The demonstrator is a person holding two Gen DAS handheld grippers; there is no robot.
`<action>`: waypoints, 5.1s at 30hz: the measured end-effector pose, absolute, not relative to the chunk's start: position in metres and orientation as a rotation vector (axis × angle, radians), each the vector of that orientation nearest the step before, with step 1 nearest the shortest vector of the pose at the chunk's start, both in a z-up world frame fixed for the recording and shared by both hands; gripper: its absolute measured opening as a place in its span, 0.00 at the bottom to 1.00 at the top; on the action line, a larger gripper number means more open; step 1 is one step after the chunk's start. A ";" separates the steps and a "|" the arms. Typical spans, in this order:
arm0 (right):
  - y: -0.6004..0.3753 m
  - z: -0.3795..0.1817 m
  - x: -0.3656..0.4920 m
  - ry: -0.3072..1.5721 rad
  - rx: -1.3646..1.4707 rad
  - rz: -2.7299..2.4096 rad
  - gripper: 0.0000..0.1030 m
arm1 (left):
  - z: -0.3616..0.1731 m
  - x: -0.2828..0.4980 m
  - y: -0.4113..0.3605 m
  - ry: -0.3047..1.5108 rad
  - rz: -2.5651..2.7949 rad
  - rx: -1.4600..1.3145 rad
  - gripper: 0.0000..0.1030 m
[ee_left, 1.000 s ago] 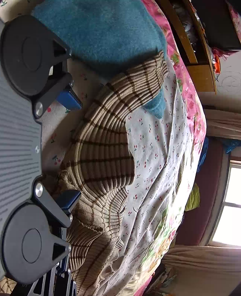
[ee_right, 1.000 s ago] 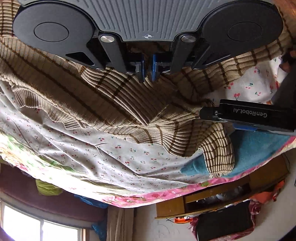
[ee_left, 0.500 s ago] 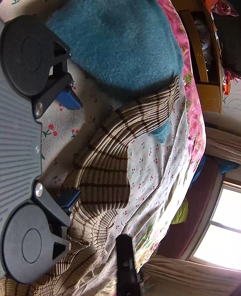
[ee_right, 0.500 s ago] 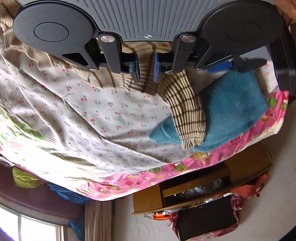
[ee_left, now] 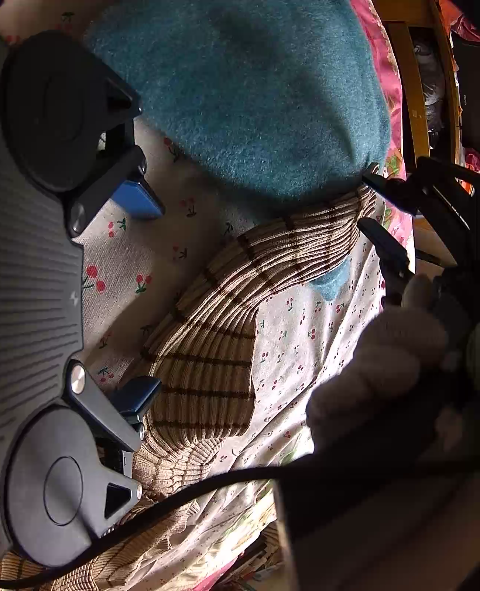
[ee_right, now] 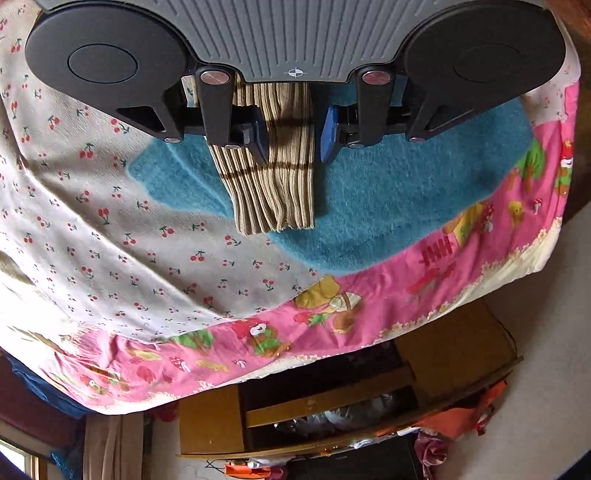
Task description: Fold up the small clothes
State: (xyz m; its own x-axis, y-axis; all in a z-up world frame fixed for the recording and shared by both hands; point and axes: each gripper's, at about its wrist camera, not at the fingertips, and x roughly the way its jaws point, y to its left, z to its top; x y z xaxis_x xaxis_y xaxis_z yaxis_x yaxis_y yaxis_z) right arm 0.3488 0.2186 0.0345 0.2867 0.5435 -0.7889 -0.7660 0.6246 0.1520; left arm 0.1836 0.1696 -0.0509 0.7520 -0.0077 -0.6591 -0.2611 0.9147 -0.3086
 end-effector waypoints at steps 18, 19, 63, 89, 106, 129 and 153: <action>0.138 0.098 0.339 0.787 -0.127 0.774 0.07 | -0.052 0.182 0.158 0.670 0.156 -0.364 0.98; 0.125 0.106 0.339 0.774 -0.096 0.767 0.07 | -0.050 0.181 0.156 0.660 0.152 -0.359 0.98; -0.341 -0.037 0.200 0.836 0.618 0.034 0.14 | -0.038 0.183 0.028 0.643 -0.007 0.403 0.99; -0.248 0.001 0.250 0.821 0.103 0.306 0.16 | -0.015 0.229 0.038 0.711 -0.141 0.146 0.96; -0.282 -0.047 0.365 0.896 0.001 0.395 0.42 | -0.044 0.376 -0.017 0.910 -0.405 0.133 0.95; -0.298 -0.039 0.362 0.895 0.089 0.394 0.17 | -0.039 0.384 -0.033 0.979 -0.558 0.226 0.70; -0.298 -0.026 0.371 0.740 0.129 0.240 0.09 | -0.029 0.383 -0.038 0.798 -0.467 0.083 0.23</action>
State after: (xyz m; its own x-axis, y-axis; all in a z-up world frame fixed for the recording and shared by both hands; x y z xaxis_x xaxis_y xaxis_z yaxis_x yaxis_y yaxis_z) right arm 0.3706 -0.2975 -0.0260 0.7127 0.2616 -0.6508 -0.1709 0.9646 0.2006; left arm 0.3832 -0.0383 -0.0293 0.6024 -0.3717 -0.7064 0.4333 0.8955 -0.1017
